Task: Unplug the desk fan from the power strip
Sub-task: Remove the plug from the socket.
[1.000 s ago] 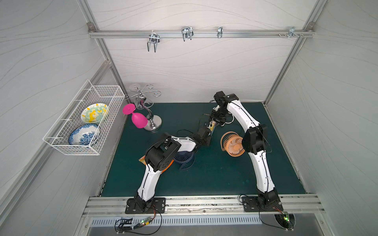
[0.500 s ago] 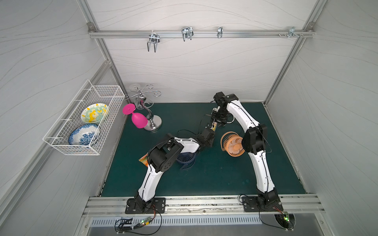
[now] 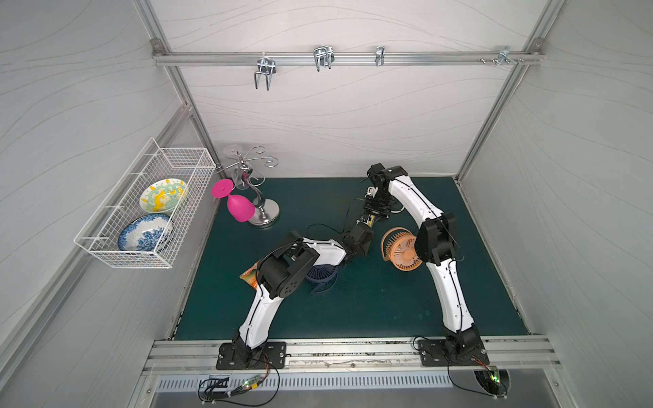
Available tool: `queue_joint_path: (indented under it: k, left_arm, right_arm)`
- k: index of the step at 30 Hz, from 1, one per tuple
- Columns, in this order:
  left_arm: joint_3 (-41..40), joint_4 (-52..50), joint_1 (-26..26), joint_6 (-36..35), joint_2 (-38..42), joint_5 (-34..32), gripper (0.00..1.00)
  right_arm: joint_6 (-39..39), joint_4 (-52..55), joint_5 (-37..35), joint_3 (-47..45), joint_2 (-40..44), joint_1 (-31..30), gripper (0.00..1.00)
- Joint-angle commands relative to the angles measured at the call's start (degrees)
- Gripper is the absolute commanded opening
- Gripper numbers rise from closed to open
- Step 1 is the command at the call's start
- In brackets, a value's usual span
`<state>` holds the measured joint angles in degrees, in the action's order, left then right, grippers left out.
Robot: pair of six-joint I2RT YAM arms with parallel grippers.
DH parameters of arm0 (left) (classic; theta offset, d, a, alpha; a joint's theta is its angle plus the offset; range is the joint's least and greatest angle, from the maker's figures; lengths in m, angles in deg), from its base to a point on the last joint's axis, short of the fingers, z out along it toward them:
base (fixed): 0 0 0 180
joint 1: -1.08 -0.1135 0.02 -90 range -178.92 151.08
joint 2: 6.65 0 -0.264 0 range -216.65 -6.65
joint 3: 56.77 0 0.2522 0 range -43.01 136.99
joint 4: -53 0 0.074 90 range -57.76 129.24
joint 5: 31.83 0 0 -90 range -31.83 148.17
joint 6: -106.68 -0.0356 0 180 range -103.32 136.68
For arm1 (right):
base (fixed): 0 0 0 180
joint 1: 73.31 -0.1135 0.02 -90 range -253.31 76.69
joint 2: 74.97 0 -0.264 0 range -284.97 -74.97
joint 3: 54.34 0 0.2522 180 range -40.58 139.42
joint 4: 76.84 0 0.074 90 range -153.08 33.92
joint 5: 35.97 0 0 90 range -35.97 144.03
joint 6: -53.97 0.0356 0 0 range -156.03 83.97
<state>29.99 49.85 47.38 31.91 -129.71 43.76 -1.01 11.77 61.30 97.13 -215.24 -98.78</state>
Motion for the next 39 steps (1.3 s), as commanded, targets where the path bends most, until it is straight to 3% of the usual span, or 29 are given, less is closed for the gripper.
queue_joint_path:
  k: [1, 4, 6, 9, 11, 16, 21, 27, 32, 35, 39]
  left_arm:
    - [0.1, -4.6, 1.6, 0.1, -3.4, 4.3, 0.21]
    - [0.9, -5.5, 1.6, -0.1, -4.0, 4.5, 0.18]
    - [1.1, -5.9, 1.6, -0.1, -4.4, 4.4, 0.17]
    - [1.2, -6.3, 1.6, -0.2, -4.5, 4.6, 0.12]
    - [1.2, -6.3, 1.6, -0.2, -4.5, 4.5, 0.13]
    - [1.3, -6.5, 1.7, -0.3, -4.2, 4.5, 0.13]
    - [1.2, -6.6, 1.6, -0.4, -4.3, 4.5, 0.13]
    - [1.1, -6.6, 1.6, -0.4, -4.2, 4.4, 0.12]
    - [1.2, -6.8, 1.6, -0.7, -4.2, 4.2, 0.12]
    - [1.6, -7.6, 1.6, -0.3, -4.8, 4.4, 0.1]
    - [1.7, -8.3, 1.6, 0.0, -5.5, 4.7, 0.08]
  right_arm:
    - [0.3, -0.1, 0.6, 0.2, -1.6, 0.3, 0.3]
    - [0.5, 0.2, 1.2, 0.8, -2.3, 0.3, 0.09]
    - [0.5, 0.5, 1.2, 0.9, -2.5, 0.2, 0.01]
    - [0.1, -0.1, 1.3, -0.5, -1.6, 0.3, 0.0]
    - [-0.1, -0.4, 1.4, -1.2, -1.3, 0.3, 0.12]
    - [0.5, -2.9, 2.7, -4.7, -0.8, 0.3, 0.09]
    - [1.0, -3.7, 3.7, -5.5, -0.9, 0.4, 0.32]
    - [0.5, -3.5, 3.5, -5.1, -1.0, 0.6, 0.4]
    - [0.9, -4.3, 3.2, -6.1, -0.5, 0.6, 0.2]
    - [1.4, -3.8, 3.9, -5.1, -0.2, 1.0, 0.0]
    - [2.6, -3.7, 5.4, -3.4, 1.4, 2.1, 0.0]
